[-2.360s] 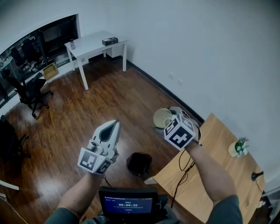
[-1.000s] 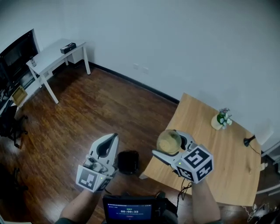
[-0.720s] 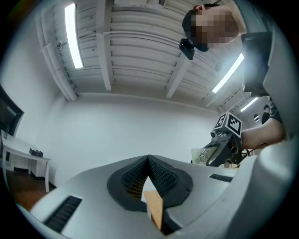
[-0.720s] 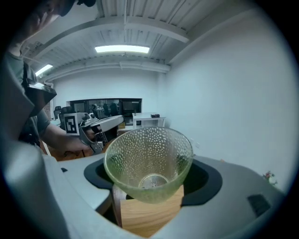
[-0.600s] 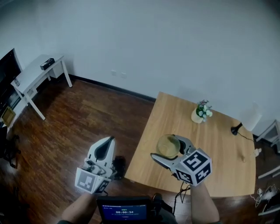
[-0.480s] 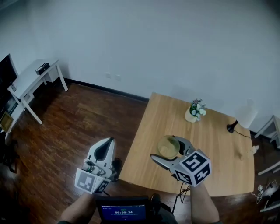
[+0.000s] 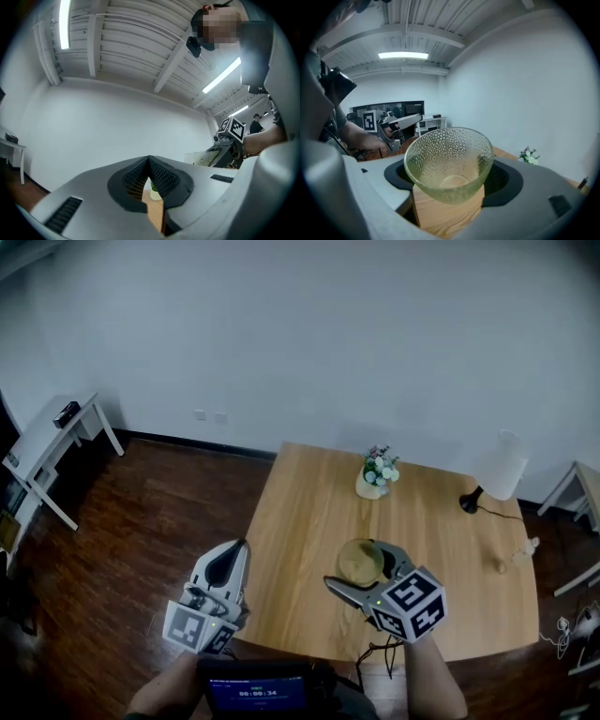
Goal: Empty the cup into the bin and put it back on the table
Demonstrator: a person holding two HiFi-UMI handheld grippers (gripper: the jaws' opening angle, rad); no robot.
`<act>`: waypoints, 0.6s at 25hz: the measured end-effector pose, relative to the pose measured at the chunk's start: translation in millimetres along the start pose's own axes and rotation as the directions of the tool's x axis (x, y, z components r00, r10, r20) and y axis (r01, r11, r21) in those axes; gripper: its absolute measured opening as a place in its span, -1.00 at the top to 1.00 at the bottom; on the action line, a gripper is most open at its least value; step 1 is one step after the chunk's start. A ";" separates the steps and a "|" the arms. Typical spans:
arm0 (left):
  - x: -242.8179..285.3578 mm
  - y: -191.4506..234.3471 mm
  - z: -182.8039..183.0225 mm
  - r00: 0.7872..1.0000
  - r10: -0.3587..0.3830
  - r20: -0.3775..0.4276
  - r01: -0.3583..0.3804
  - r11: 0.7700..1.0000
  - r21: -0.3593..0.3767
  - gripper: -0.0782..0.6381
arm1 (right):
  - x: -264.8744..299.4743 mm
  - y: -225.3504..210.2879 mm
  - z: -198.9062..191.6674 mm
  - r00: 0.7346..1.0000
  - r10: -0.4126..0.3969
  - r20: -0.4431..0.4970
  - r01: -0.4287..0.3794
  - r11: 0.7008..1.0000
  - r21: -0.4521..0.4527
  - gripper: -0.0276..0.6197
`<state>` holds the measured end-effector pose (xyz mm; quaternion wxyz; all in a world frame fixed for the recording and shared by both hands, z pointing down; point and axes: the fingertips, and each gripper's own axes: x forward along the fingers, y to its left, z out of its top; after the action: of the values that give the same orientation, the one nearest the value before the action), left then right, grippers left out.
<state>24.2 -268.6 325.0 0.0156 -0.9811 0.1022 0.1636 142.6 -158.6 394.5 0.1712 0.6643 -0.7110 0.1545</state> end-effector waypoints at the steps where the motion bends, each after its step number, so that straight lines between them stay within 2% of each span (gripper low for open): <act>1: 6.7 -6.6 -3.4 1.000 -0.005 0.000 0.005 1.000 0.000 0.81 | -4.2 -7.4 -4.8 1.000 -0.002 0.001 0.002 1.000 0.007 -0.32; 9: 46.6 -48.5 -37.1 0.999 -0.014 -0.034 0.014 1.000 -0.009 0.81 | -19.3 -54.2 -40.5 1.000 0.015 -0.011 -0.015 0.999 0.033 -0.32; 15: 53.9 -48.8 -75.3 0.993 0.031 -0.118 -0.035 0.999 -0.033 0.81 | -4.8 -73.3 -67.0 0.999 0.035 -0.025 -0.033 0.998 0.052 -0.32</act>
<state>108.0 -236.3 378.7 -0.0104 -0.9873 0.1164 0.1076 218.5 -129.5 451.7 0.1607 0.6543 -0.7157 0.1841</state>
